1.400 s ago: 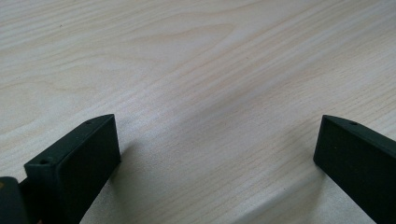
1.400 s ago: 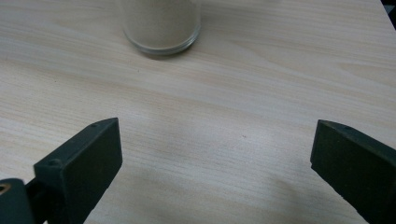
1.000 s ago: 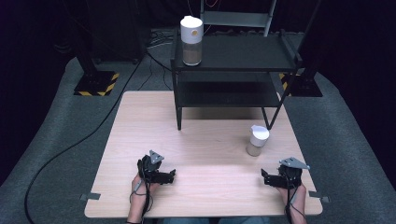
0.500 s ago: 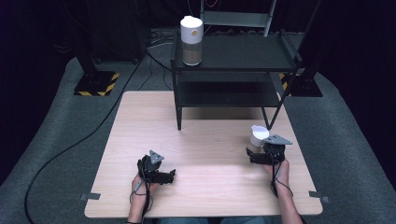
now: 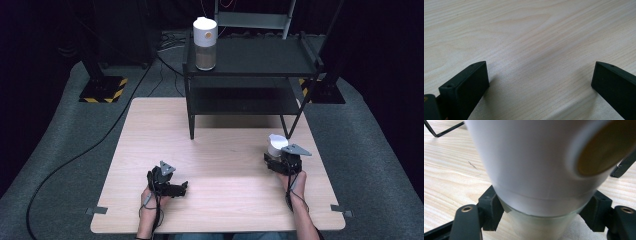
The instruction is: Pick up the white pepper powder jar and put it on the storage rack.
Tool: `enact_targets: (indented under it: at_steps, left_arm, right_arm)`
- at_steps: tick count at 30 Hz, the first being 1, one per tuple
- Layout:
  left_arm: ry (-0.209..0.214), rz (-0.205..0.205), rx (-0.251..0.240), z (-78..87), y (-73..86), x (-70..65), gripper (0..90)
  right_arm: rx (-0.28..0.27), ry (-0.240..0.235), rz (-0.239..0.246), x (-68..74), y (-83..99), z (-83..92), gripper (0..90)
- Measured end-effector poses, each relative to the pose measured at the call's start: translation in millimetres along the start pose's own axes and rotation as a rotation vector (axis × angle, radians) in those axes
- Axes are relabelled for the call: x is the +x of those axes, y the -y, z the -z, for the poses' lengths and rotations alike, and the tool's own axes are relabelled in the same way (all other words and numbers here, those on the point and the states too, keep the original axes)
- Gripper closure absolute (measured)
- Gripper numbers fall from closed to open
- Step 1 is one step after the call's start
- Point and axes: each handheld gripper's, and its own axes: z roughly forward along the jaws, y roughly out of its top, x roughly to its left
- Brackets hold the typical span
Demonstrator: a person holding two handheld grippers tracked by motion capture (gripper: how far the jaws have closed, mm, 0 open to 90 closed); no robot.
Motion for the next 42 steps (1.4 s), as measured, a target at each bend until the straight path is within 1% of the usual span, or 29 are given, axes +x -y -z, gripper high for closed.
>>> enact_targets:
  at_steps: [5,10,11,14,18,20,23,30,42]
  left_arm:
    - [-0.001,0.003,-0.002,-0.1,0.4,-0.3,1.0]
    - [-0.002,0.002,-0.002,0.0,0.3,-0.4,1.0]
    - [-0.002,0.002,-0.002,0.0,0.4,-0.5,1.1]
    - [-0.003,0.003,-0.002,0.0,0.4,-0.6,1.1]
    - [-0.003,0.003,-0.003,0.0,0.5,-0.6,1.2]
    - [-0.003,0.003,-0.003,0.0,0.5,-0.6,1.2]
    - [-0.003,0.003,-0.002,0.0,0.4,-0.6,1.2]
    - [-0.003,0.002,-0.002,0.2,0.4,-0.6,1.3]
    - [-0.003,0.004,-0.002,0.2,0.5,-0.5,1.4]
  right_arm:
    - [0.003,0.004,0.016,1.1,-1.2,0.3,29.5]
    - [0.005,-0.004,0.012,-1.3,-2.2,0.5,29.5]
    - [0.004,-0.018,-0.002,-4.7,-2.5,0.8,29.6]
    - [0.003,-0.018,0.006,-5.2,-4.2,3.0,29.6]
    - [-0.002,-0.026,0.004,-7.5,-6.0,6.1,29.7]
    - [-0.004,-0.023,0.01,-7.3,-9.1,9.7,29.6]
    - [-0.01,-0.032,0.006,-9.6,-13.1,14.9,29.6]
    - [-0.016,-0.038,0.015,-11.7,-25.5,25.8,29.6]
    - [-0.036,-0.032,0.038,-12.1,-44.1,40.4,29.6]
